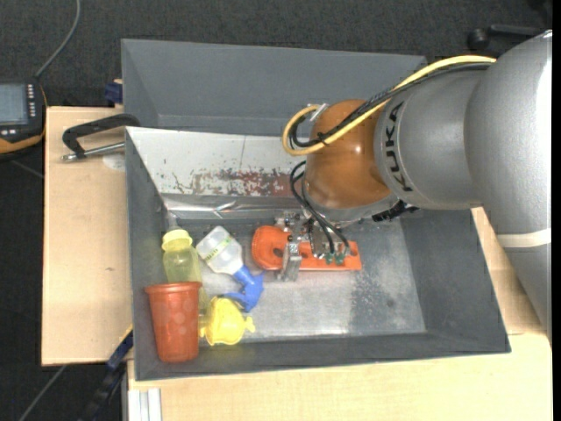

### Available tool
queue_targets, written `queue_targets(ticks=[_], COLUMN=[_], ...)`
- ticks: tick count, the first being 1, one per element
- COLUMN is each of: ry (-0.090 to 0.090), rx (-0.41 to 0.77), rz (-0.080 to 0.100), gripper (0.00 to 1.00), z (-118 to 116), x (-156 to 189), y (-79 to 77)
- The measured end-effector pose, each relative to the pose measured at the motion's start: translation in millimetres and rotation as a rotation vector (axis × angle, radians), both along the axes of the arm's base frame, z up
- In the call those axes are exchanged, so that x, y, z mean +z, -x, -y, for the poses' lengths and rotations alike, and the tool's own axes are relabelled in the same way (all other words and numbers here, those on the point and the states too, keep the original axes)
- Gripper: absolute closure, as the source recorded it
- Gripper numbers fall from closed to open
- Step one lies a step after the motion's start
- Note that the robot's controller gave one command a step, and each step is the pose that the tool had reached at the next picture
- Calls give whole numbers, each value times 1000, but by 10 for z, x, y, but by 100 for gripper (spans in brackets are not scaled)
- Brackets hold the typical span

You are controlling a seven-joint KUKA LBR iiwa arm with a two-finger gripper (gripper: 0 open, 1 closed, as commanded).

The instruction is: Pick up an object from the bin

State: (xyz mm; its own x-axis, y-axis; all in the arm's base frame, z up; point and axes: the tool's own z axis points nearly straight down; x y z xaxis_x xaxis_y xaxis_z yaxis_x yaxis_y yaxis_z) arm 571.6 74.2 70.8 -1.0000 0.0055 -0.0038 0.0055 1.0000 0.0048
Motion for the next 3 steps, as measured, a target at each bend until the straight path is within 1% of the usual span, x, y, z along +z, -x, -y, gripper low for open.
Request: queue_targets(ticks=[2,3], ry=[0,-2], rx=[-1,18], rz=[0,6], gripper=[100,100], z=[1,18], x=[0,1366], y=[0,32])
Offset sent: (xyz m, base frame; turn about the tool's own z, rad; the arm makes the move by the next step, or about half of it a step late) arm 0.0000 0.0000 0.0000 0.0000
